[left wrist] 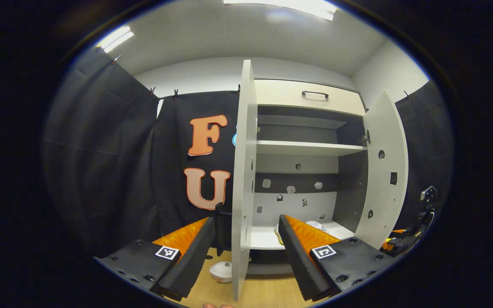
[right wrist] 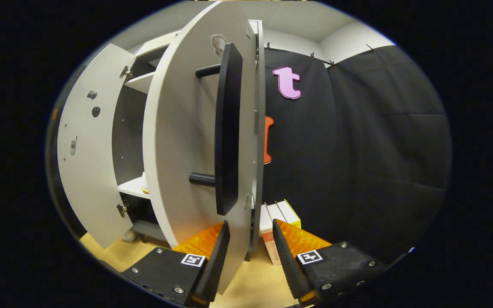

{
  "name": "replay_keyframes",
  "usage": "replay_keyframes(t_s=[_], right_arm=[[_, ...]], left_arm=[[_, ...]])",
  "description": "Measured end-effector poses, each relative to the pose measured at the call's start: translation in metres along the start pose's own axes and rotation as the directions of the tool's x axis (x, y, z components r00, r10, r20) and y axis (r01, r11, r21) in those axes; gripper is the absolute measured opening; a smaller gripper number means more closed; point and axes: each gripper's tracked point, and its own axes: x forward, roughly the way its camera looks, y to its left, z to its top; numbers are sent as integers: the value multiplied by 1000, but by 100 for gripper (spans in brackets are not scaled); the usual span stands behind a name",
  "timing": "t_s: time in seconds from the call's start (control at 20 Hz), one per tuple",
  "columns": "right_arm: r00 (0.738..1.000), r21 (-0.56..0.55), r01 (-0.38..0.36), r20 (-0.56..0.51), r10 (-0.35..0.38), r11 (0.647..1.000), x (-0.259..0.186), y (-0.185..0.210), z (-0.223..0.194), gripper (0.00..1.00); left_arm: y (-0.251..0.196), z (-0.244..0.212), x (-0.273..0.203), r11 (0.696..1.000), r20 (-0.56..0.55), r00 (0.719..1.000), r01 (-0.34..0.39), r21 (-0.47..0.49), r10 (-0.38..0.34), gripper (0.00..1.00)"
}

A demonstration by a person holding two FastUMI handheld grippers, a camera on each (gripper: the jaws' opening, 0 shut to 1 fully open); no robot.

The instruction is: Grab one shoe with the right hand and put it into the shoe cabinet, grab the other shoe with the left hand and put it into the shoe cabinet; then close the right door with the right hand and the left door with the left hand.

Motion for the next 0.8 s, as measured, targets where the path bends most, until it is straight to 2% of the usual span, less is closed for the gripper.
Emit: replay_keyframes(t_s=[0.2, 0.25, 0.3, 0.45, 0.5, 0.6, 0.65, 0.7, 0.8], right_arm=[[1000, 9, -29, 7, 29, 1000, 8, 19, 1, 66], [999, 11, -33, 9, 33, 999, 10, 23, 2, 74], [999, 13, -39, 10, 39, 999, 14, 27, 3, 69], [998, 17, -58, 16, 58, 998, 28, 43, 4, 74], [998, 21, -66, 17, 65, 998, 33, 48, 3, 76], [996, 35, -83, 18, 82, 996, 48, 63, 4, 84], [996, 42, -93, 12, 93, 995, 59, 69, 2, 96], [995, 46, -101, 8, 101, 994, 69, 77, 2, 92], [995, 29, -97, 14, 97, 995, 84, 92, 6, 93]], left_arm=[[9, 3, -3, 1000, 14, 1000, -12, 5, 12, 94], [12, 2, -3, 1000, 13, 1000, -15, 5, 15, 94], [14, 1, -4, 1000, 10, 1000, -17, 3, 17, 96], [22, 0, -8, 1000, 6, 1000, -26, 3, 26, 94], [24, 0, -9, 1000, 10, 1000, -29, 7, 29, 96], [27, 0, -9, 999, 21, 999, -31, 12, 31, 96], [28, -2, -9, 1000, 19, 999, -29, 9, 29, 96], [29, -4, -11, 1000, 14, 1000, -24, 7, 24, 96], [29, -8, -13, 1000, 6, 1000, -17, 5, 17, 94]])
